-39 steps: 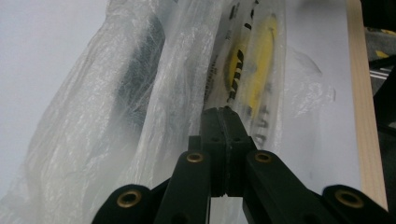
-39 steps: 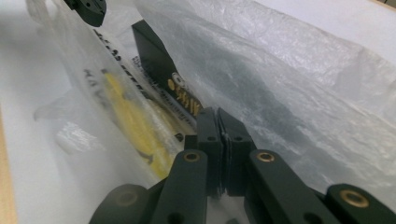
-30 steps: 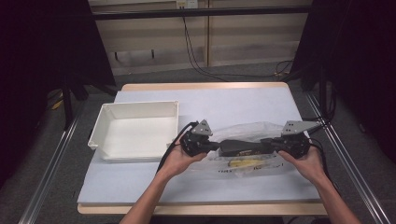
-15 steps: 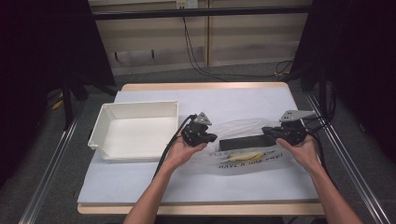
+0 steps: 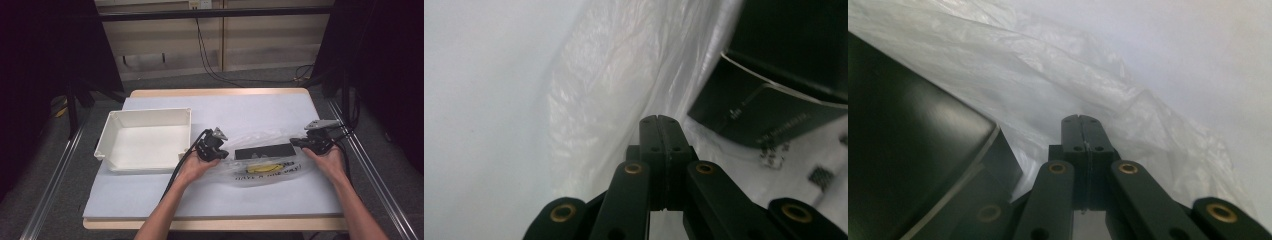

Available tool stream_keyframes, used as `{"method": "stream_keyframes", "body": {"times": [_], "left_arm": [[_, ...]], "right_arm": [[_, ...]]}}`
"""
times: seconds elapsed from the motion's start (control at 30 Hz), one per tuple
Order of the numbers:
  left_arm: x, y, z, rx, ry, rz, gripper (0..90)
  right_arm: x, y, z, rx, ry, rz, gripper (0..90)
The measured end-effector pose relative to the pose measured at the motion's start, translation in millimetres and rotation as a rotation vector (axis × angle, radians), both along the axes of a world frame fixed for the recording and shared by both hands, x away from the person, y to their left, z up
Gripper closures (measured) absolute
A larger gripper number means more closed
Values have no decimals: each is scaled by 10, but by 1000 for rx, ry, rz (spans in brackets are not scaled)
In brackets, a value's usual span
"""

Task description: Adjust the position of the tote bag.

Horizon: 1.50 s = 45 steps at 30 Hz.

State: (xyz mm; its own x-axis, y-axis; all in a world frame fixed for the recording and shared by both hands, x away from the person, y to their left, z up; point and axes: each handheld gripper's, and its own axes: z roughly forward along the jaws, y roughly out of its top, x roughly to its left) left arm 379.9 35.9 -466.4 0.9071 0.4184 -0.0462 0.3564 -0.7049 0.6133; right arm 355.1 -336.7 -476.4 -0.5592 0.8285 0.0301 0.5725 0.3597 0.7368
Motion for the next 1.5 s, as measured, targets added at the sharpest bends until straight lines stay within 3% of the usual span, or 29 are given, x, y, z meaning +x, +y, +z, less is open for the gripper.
{"method": "stream_keyframes", "body": {"times": [0.1,0.13,0.2,0.3,0.33,0.5,0.63,0.67,0.73,0.77,0.8,0.83,1.0,1.07,1.1,1.23,1.37,1.4,1.43,1.5], "left_arm": [[-16,24,-16,26,-4,11,900],[-37,12,-38,5,-7,45,900],[-38,23,-18,50,-29,14,900],[-92,9,-16,60,-55,37,900],[-86,34,-2,87,-56,20,900],[-130,123,-9,93,-65,28,900],[-212,162,-10,107,-92,42,900],[-234,138,-9,125,-115,44,900],[-225,138,-4,126,-109,39,900],[-203,159,0,110,-78,44,900],[-203,159,0,110,-78,44,900],[-189,172,8,118,-74,34,900],[-242,135,9,95,-104,58,825],[-241,140,37,72,-107,33,810],[-269,135,79,24,-103,28,798],[-320,159,182,-52,-109,-3,759],[-333,172,244,-78,-117,-11,733],[-343,169,261,-102,-118,-9,733],[-356,169,287,-121,-122,-24,721],[-371,155,310,-138,-127,-45,708]], "right_arm": [[-21,-41,-52,-9,10,-6,900],[-26,-48,-60,-13,12,-16,900],[-30,-53,-70,-14,29,-19,900],[-54,-61,-76,-29,35,-27,900],[-51,-74,-80,-33,23,-27,900],[-84,-153,-88,-25,24,-55,900],[-132,-239,-87,-47,9,-80,900],[-148,-234,-82,-65,3,-90,900],[-156,-212,-78,-75,1,-93,900],[-158,-213,-80,-75,-6,-86,900],[-158,-213,-80,-75,-6,-86,900],[-178,-218,-66,-46,-22,-73,900],[-286,-195,53,-16,-85,-50,832],[-312,-192,71,-12,-98,-45,812],[-378,-190,102,18,-116,-38,766],[-483,-174,168,51,-157,-13,702],[-570,-166,250,100,-185,-2,679],[-584,-163,266,107,-192,0,674],[-626,-148,299,142,-196,26,657],[-677,-130,316,146,-203,35,651]]}}
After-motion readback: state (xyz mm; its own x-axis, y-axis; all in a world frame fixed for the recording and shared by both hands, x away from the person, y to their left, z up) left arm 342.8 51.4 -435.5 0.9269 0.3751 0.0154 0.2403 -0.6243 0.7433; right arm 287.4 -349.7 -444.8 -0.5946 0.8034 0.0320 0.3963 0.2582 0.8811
